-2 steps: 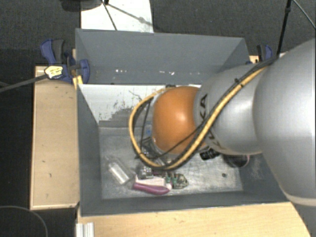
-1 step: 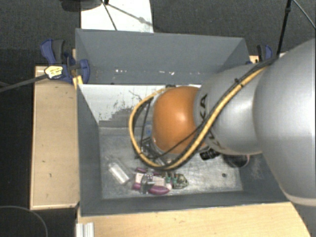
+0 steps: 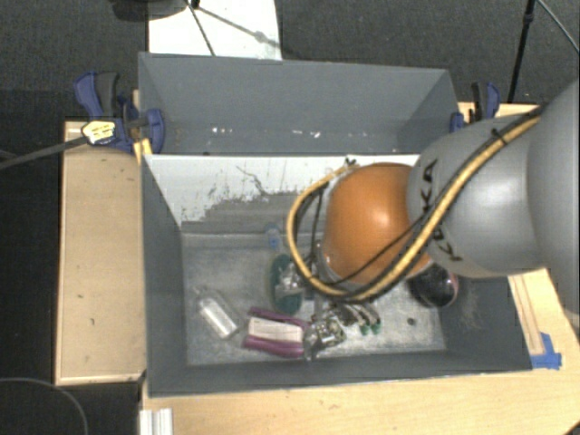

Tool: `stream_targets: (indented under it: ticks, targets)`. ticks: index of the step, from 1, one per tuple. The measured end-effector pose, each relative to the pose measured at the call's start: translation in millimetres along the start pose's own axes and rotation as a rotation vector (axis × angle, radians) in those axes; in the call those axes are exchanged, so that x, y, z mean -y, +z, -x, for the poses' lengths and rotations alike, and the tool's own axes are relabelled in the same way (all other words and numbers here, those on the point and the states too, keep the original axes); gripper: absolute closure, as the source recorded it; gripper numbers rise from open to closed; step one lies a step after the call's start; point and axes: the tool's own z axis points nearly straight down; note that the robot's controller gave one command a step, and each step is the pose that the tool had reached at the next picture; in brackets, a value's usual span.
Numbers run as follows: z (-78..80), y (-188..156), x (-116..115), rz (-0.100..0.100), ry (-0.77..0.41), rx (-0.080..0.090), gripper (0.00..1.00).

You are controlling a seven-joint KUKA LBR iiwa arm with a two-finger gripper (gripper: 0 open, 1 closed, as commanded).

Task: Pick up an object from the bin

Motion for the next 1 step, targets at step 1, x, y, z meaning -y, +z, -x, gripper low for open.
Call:
stream_targets:
  ticks: [1]
  targets:
    - [22.3,20.8,11.5,0.005,0.262,0.001,0.00]
